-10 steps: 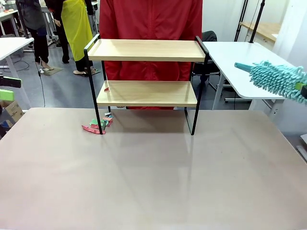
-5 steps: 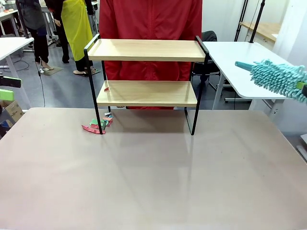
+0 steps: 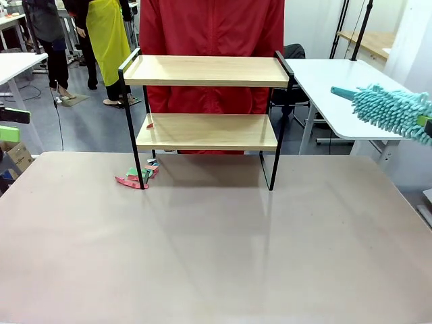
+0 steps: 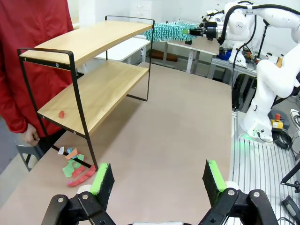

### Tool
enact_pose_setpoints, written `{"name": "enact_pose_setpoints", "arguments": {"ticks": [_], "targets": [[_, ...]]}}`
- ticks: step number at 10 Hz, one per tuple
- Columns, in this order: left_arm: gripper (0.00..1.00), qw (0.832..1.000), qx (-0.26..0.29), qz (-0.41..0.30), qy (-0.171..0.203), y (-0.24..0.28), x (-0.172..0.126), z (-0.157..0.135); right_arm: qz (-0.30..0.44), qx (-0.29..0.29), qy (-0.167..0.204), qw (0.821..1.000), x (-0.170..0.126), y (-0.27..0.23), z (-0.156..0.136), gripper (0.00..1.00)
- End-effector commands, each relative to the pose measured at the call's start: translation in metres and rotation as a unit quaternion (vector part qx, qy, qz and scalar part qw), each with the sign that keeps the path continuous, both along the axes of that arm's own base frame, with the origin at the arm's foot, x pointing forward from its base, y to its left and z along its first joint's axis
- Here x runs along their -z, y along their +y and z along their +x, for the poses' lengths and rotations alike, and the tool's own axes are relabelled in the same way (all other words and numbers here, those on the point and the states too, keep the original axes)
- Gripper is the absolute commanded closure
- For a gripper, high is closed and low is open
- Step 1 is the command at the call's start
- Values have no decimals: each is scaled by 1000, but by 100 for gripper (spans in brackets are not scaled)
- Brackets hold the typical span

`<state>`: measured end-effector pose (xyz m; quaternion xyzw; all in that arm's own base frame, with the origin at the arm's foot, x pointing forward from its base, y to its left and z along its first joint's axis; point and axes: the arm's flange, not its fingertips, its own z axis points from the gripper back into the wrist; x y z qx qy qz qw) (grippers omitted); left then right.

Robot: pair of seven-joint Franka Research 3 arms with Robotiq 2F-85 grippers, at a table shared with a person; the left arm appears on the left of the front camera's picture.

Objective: Clean the shelf.
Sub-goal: Hand the Duster back to the human.

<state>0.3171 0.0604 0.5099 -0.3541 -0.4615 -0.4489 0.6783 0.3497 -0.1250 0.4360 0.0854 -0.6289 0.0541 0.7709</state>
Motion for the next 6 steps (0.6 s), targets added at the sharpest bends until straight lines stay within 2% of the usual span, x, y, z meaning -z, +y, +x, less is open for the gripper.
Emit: {"name": "enact_pose_setpoints", "arguments": {"ticks": [1,6], "targets": [[0,1000,-1,-14,-3,-1,-3,1,-1,0,-2,1000,-3,-3,-2,84],[0,1000,-1,-14,-3,-1,-3,1,-1,0,-2,1000,-3,-3,-2,84]]}}
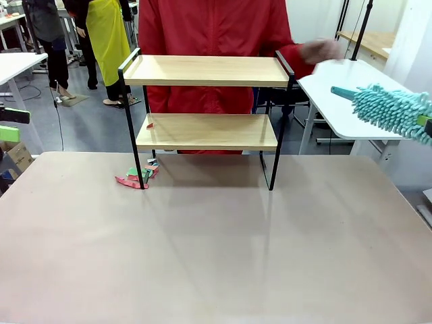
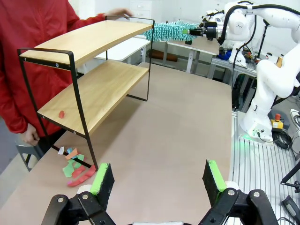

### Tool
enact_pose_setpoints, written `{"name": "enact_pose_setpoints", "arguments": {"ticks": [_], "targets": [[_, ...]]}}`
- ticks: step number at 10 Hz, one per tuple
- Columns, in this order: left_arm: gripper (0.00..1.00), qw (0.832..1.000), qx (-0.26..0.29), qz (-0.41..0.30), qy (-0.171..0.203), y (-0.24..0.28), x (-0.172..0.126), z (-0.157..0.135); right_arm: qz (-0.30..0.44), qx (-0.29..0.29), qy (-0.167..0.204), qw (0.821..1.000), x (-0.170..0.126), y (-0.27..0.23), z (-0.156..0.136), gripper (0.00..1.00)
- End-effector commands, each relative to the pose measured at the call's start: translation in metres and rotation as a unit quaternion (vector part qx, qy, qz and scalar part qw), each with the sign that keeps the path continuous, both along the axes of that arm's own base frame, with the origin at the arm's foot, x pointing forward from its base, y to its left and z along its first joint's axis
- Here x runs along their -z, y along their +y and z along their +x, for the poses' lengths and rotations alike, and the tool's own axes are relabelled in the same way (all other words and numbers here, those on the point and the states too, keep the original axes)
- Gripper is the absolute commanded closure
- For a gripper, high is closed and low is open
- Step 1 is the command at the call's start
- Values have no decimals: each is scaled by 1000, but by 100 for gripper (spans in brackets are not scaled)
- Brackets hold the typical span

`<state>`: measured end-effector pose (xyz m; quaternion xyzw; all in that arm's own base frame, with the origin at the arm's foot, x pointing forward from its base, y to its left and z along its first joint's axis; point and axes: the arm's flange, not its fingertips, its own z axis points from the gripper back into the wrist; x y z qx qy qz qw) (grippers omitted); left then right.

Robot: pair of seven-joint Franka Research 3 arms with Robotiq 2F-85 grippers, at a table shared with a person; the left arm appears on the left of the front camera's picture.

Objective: Clean the shelf.
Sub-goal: Hand the Duster back to the human.

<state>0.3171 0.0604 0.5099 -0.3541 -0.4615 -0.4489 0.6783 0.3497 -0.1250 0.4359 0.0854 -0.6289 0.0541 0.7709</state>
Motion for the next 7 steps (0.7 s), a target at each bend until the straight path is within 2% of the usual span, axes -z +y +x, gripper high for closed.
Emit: {"name": "enact_pose_setpoints", "arguments": {"ticks": [1,7], "targets": [[0,1000,-1,-14,-4,-1,-3,1,-1,0,-2,1000,-3,-3,-2,84],[0,1000,-1,-14,-4,-1,-3,1,-1,0,-2,1000,-3,-3,-2,84]]}}
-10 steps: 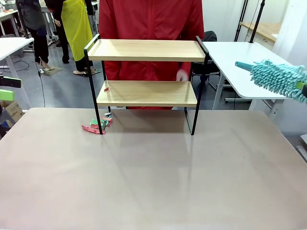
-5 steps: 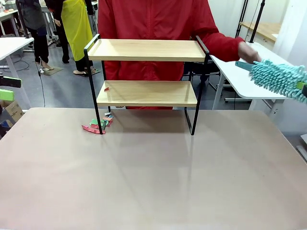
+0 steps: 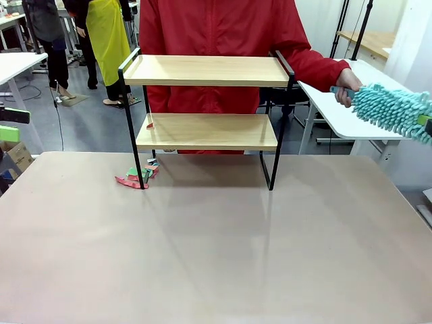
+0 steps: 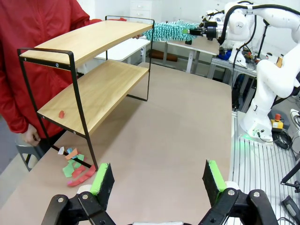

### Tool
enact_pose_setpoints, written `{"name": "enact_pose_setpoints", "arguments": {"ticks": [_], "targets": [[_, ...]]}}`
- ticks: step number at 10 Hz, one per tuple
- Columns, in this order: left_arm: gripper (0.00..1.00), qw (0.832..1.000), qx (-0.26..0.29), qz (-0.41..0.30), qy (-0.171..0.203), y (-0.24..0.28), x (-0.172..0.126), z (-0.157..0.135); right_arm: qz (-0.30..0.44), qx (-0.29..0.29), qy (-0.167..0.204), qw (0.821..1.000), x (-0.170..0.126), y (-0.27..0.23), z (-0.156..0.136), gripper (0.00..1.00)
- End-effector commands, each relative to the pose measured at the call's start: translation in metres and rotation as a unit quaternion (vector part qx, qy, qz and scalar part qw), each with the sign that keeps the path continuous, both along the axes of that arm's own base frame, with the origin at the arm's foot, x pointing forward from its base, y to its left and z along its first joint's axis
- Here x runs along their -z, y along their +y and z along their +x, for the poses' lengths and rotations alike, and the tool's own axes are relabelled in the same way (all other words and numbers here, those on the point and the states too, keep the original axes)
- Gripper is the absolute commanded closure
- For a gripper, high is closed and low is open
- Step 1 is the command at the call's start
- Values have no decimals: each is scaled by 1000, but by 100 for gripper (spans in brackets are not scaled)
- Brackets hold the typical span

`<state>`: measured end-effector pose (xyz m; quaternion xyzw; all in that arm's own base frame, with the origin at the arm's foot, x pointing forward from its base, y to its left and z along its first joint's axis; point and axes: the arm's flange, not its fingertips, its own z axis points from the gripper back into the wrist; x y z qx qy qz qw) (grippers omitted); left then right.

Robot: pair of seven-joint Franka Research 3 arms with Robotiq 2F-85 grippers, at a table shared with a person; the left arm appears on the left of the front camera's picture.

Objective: Clean the shelf.
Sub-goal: Hand the Duster back to the human.

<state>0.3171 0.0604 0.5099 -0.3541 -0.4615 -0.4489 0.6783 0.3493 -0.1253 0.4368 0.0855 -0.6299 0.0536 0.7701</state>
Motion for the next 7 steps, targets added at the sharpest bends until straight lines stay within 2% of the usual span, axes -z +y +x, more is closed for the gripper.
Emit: {"name": "enact_pose_setpoints", "arguments": {"ticks": [1,2,3,4,6,7], "targets": [[0,1000,-1,-14,-4,-1,-3,1,-1,-1,0,1000,-2,-3,-1,84],[0,1000,-1,-14,-4,-1,-3,1,0,0,0,1000,0,0,0,32],[0,1000,-1,-14,-4,-1,-3,1,1,-8,1,1000,-4,3,-7,27],[0,1000,-1,-14,-4,-1,-3,1,0,-6,3,1000,-7,4,-10,0],[0,1000,-1,-14,-4,-1,-3,1,-2,-4,9,1000,-13,5,-15,0],[0,1000,-1,-14,-4,-1,-3,1,9,1,6,1000,-22,3,-17,4]]}}
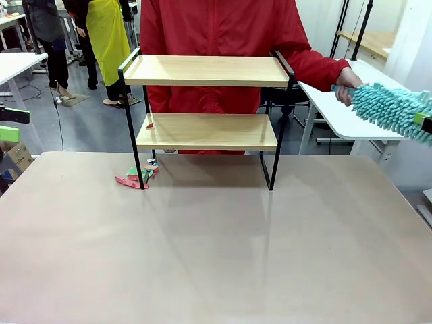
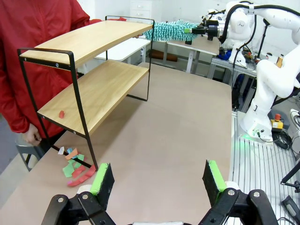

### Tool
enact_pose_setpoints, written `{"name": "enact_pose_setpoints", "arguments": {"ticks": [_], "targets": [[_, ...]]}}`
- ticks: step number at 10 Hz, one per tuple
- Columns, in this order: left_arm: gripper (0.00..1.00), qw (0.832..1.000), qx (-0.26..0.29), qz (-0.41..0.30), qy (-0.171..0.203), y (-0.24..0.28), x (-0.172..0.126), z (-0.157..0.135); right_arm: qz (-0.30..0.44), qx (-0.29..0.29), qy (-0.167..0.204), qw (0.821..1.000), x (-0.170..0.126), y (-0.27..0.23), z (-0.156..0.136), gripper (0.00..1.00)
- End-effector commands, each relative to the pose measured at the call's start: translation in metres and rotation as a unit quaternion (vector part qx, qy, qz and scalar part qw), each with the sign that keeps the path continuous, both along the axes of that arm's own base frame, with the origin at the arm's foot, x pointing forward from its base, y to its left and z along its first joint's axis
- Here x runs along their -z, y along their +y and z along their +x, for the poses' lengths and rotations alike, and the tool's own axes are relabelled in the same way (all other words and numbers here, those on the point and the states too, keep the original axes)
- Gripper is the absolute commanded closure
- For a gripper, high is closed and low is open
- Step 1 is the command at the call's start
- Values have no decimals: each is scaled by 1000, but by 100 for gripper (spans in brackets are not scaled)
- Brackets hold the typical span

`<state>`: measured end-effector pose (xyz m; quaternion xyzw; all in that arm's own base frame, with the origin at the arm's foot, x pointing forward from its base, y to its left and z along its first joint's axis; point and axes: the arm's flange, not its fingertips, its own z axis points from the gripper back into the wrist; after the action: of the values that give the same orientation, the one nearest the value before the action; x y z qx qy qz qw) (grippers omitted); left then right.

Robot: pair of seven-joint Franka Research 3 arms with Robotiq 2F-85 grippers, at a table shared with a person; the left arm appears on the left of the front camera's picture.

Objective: Clean the shelf.
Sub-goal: Hand the Duster back to the human.

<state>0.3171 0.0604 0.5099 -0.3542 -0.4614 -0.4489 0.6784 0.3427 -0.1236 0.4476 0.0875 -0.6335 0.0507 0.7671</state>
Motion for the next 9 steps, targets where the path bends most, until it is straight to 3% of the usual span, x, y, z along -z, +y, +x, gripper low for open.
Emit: {"name": "enact_pose_setpoints", "arguments": {"ticks": [1,3,6,9], "targets": [[0,1000,-1,-14,-4,-1,-3,1,21,-4,6,1000,-21,-1,-14,0],[0,1000,-1,-14,-4,-1,-3,1,69,-6,-12,998,-53,-14,-21,0],[0,1000,-1,-14,-4,-1,-3,1,205,32,-82,975,-117,-62,-32,0],[0,1000,-1,-14,-4,-1,-3,1,302,89,-98,944,-126,-111,-21,0]]}}
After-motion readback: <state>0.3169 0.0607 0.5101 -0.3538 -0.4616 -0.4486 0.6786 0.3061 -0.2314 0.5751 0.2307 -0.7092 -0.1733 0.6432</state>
